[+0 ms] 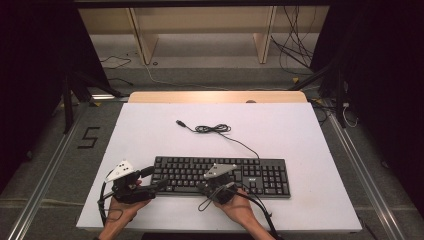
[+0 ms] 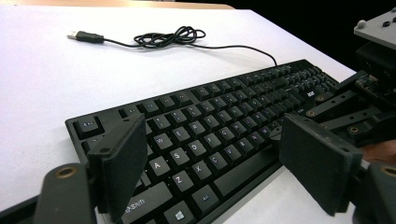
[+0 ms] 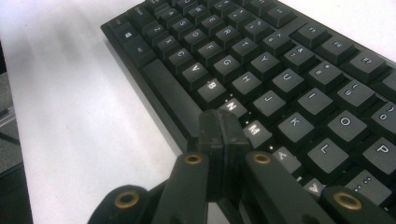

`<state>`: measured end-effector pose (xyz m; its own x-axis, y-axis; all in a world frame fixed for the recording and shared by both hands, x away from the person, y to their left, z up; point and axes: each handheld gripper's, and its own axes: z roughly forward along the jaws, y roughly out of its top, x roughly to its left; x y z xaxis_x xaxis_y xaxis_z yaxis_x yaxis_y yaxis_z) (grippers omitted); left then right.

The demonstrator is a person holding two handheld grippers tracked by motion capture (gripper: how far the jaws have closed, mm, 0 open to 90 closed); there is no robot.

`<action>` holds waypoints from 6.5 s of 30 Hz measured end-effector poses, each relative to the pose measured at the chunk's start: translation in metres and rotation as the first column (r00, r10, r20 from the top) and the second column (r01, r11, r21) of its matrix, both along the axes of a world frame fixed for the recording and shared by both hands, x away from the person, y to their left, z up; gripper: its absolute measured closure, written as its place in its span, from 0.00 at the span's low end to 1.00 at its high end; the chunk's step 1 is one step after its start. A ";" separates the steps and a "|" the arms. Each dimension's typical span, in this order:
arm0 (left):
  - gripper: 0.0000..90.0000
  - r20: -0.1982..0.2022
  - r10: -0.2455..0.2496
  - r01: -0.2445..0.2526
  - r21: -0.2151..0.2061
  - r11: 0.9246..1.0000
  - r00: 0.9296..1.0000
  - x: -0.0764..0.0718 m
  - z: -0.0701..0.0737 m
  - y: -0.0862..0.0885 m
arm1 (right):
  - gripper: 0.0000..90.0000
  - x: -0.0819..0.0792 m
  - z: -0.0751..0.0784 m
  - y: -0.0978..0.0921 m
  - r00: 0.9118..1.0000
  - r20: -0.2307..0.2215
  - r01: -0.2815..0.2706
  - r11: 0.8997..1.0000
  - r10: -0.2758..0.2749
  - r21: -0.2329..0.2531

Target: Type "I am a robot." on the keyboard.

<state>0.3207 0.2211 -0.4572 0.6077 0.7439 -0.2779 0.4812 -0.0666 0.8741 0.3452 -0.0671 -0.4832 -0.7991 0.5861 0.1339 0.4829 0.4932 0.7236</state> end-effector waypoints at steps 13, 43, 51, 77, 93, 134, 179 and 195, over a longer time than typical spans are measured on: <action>0.26 -0.011 0.017 -0.017 0.017 1.000 1.000 0.003 -0.002 0.001 | 0.86 0.000 0.009 -0.010 1.000 -0.012 0.024 0.996 -0.023 0.087; 0.95 -0.089 0.063 -0.046 0.178 0.983 0.994 0.035 -0.025 -0.010 | 0.45 -0.011 0.030 -0.034 1.000 -0.002 0.009 0.981 -0.009 0.195; 0.99 -0.101 0.061 -0.039 0.203 0.978 0.993 0.037 -0.027 -0.013 | 0.42 -0.017 0.032 -0.035 1.000 0.008 0.005 0.980 -0.007 0.199; 0.99 -0.151 0.050 -0.015 0.224 0.975 0.987 0.040 -0.030 -0.015 | 0.41 -0.019 0.032 -0.038 1.000 0.010 0.003 0.979 -0.006 0.203; 0.80 -0.090 0.049 -0.036 0.141 0.989 0.995 0.031 -0.017 -0.012 | 0.40 -0.018 0.028 -0.038 1.000 0.012 0.013 0.980 -0.016 0.198; 0.31 -0.055 0.022 -0.021 0.009 1.000 0.998 0.010 -0.002 -0.013 | 0.93 0.000 0.012 -0.021 0.999 -0.031 0.048 0.987 -0.044 0.154; 0.28 -0.046 0.002 -0.002 0.005 1.000 0.999 0.003 -0.002 -0.012 | 1.00 0.000 -0.003 -0.010 0.999 -0.025 0.037 0.998 -0.036 0.052; 0.28 -0.045 0.010 -0.009 0.013 1.000 0.999 0.005 -0.002 -0.009 | 0.86 0.000 0.003 -0.018 0.998 -0.040 0.046 0.991 -0.041 0.126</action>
<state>0.3257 0.2122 -0.4594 0.5877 0.7532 -0.2956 0.5208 -0.0725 0.8506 0.3448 -0.0851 -0.4799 -0.7662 0.5967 0.2385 0.5297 0.3762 0.7602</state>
